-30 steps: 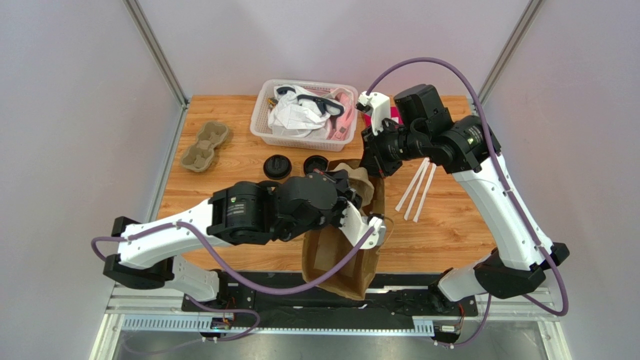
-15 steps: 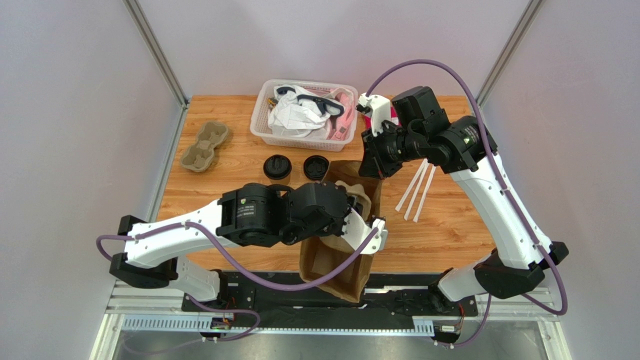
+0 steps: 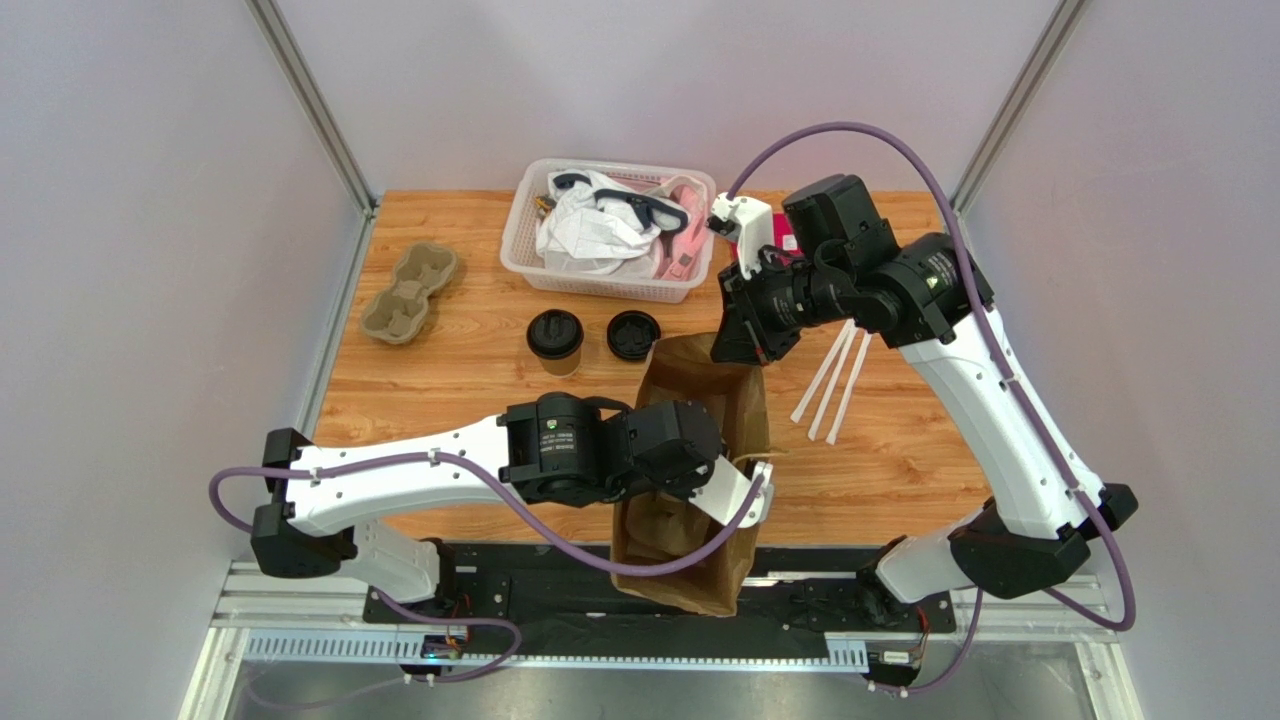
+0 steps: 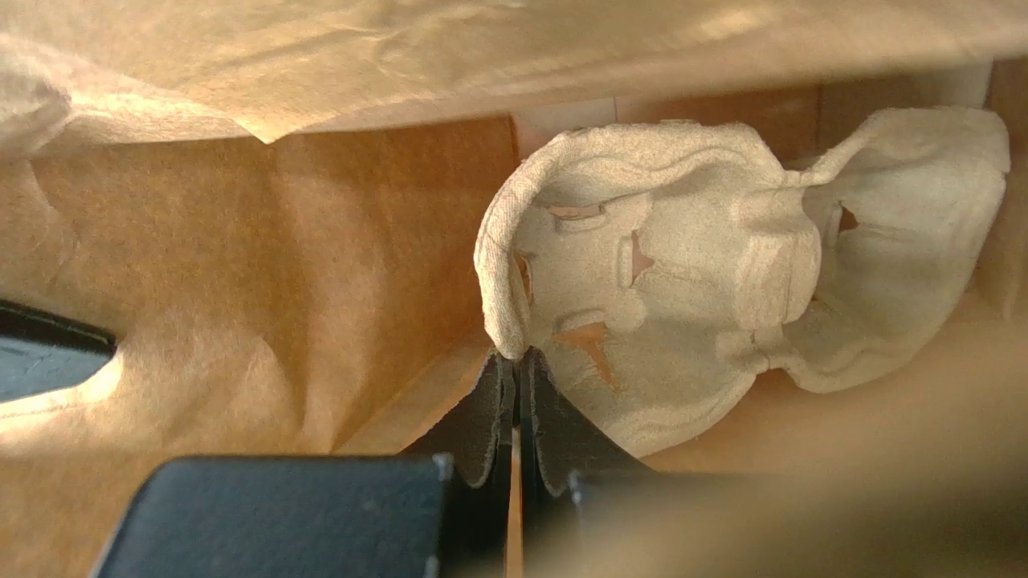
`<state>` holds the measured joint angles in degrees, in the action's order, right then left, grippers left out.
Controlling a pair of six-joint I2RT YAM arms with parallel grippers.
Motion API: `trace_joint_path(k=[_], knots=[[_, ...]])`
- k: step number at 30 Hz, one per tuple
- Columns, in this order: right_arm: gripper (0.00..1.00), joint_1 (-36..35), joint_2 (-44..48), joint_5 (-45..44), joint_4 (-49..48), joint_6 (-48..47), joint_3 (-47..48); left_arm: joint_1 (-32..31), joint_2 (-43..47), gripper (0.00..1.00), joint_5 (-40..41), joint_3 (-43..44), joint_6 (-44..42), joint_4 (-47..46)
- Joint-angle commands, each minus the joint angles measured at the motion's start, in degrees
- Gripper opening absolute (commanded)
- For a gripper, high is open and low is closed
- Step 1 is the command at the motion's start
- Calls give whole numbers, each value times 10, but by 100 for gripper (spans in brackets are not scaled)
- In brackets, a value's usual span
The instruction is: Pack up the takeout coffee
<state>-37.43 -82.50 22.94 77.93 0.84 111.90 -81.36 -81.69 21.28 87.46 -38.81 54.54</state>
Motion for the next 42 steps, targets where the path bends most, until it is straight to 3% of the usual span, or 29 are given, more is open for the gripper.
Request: trace_joint_path(k=[1, 28, 40, 42], knots=[[0, -4, 18, 36, 46, -22, -1, 21, 14, 0, -30, -16, 22, -50], [0, -5, 8, 112, 64, -95, -23, 89, -38, 1, -120, -78, 1, -87], [0, -5, 8, 112, 68, -98, -34, 125, -63, 8, -159, -106, -24, -113], [0, -5, 7, 112, 69, -98, -34, 125, -65, 16, -159, -113, -27, -115]])
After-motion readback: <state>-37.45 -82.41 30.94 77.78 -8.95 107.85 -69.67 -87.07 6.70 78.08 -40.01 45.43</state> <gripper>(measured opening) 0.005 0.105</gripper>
